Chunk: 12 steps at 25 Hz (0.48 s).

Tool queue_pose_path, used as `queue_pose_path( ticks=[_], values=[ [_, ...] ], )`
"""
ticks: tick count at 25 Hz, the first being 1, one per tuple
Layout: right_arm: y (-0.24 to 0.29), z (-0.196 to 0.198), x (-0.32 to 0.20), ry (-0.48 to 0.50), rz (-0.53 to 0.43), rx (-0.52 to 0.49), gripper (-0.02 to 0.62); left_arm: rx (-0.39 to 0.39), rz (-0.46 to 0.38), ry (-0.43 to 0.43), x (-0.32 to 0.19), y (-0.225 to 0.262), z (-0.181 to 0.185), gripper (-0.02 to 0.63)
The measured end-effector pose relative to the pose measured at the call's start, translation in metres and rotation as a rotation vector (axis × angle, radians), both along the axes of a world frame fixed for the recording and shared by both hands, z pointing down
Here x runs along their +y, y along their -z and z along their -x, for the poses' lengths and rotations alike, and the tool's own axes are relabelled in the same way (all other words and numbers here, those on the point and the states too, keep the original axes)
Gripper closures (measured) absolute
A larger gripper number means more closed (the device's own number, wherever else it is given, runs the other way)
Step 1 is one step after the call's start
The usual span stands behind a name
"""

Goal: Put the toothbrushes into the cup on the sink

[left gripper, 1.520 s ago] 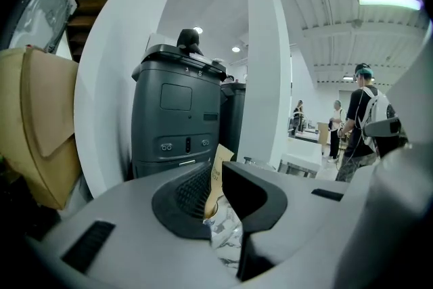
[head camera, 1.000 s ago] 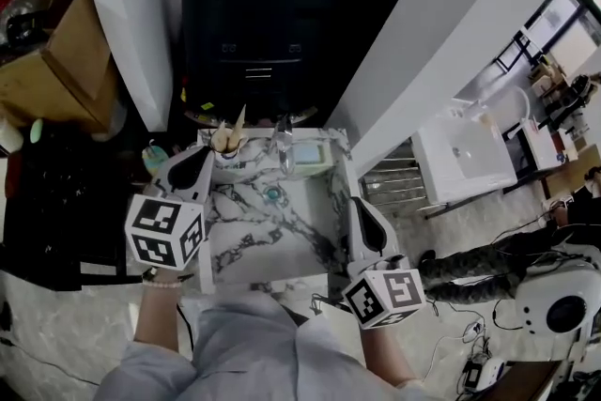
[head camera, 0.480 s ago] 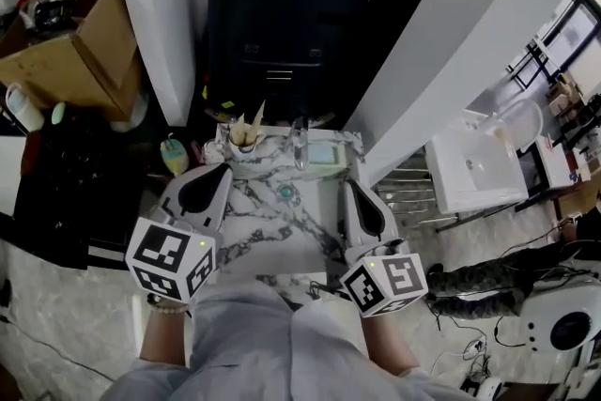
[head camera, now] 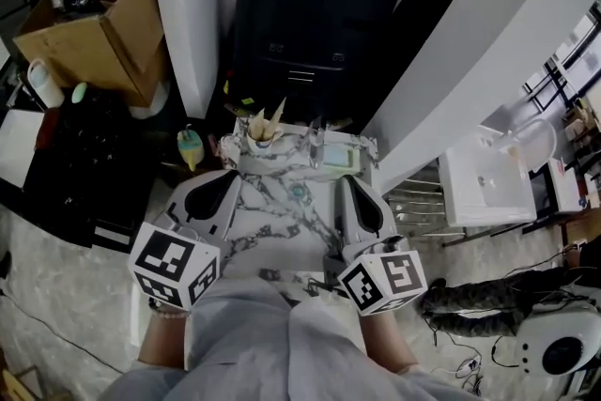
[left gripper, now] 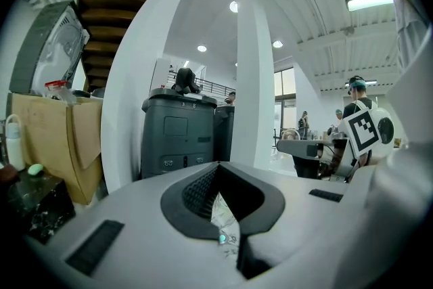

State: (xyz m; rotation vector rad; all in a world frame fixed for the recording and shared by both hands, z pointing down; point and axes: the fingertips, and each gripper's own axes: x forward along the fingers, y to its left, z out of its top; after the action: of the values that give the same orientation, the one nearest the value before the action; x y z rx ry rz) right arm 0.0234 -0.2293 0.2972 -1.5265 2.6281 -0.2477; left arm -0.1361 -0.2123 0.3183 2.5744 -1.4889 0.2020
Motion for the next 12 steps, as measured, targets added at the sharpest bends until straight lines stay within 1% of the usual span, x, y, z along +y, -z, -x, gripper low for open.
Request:
queue_pose_path(
  ticks=[5, 9, 12],
  values=[
    [0.002, -0.011, 0.009, 0.023, 0.001, -0.005, 0.597, 0.006, -0.014, 0.013, 0.011, 0.007, -0.013, 0.600],
    [-0.001, -0.031, 0.019, 0.036, 0.011, -0.005, 0.597, 0.024, -0.017, 0.023, 0.020, 0.008, -0.033, 0.600],
    [-0.005, -0.048, 0.026, 0.054, 0.021, -0.001, 0.597, 0.033, -0.020, 0.046, 0.027, 0.008, -0.050, 0.600]
  ],
)
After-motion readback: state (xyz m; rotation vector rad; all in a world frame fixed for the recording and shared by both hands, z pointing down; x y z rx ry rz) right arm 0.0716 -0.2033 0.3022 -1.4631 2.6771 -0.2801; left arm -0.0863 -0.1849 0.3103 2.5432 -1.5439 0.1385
